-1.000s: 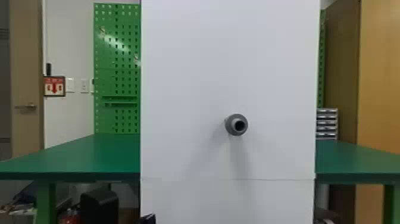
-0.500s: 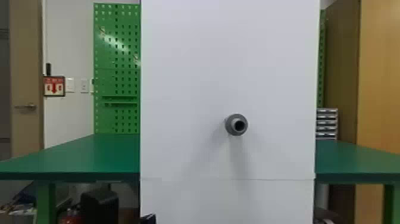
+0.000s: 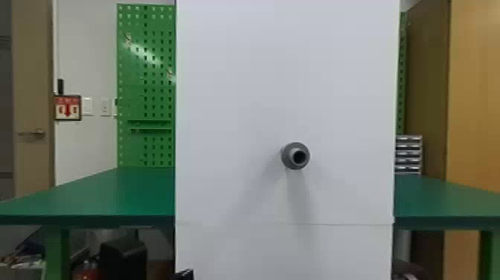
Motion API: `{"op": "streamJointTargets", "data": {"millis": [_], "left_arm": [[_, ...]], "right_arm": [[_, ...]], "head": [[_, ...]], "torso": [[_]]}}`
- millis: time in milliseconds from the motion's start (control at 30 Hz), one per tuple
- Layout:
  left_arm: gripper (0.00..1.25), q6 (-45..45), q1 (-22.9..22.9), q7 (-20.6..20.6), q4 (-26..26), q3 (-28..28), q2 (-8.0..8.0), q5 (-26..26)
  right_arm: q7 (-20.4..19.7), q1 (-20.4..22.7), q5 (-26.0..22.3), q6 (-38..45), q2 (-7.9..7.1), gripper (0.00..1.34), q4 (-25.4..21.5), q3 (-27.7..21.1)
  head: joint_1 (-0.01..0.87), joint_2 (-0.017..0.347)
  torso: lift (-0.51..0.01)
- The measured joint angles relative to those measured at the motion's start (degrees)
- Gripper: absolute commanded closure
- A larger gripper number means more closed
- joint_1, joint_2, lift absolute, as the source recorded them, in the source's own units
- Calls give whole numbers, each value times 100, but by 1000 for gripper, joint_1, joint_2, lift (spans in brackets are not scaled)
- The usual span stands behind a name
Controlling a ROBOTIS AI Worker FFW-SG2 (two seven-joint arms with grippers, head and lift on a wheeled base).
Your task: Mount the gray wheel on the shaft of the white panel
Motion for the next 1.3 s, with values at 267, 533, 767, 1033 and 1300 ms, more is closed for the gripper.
{"op": "streamJointTargets", "data": {"millis": [267, 533, 767, 1033, 1300], "left_arm": [[251, 0, 4, 0, 0, 9, 0, 0], [251, 7, 4, -3, 0, 9, 0, 0], [251, 16, 4, -5, 0, 11, 0, 0], [251, 31, 4, -7, 0, 8, 0, 0], [251, 77, -16, -23, 0, 7, 0, -1]], "right_arm": [[0, -157, 31, 593, 0, 1104, -725, 135], [18, -387, 67, 1286, 0, 1119, -1422, 323], [23, -663, 114, 2207, -13, 1122, -2106, 440], [107, -970, 237, 3010, -56, 1134, -2611, 537], [253, -1403, 470, 3909, -168, 1136, -3008, 720]], "head": [[38, 40], [38, 40], [38, 40], [38, 40], [38, 40]], "torso": [[-510], [-510], [-510], [-510], [-510]]}}
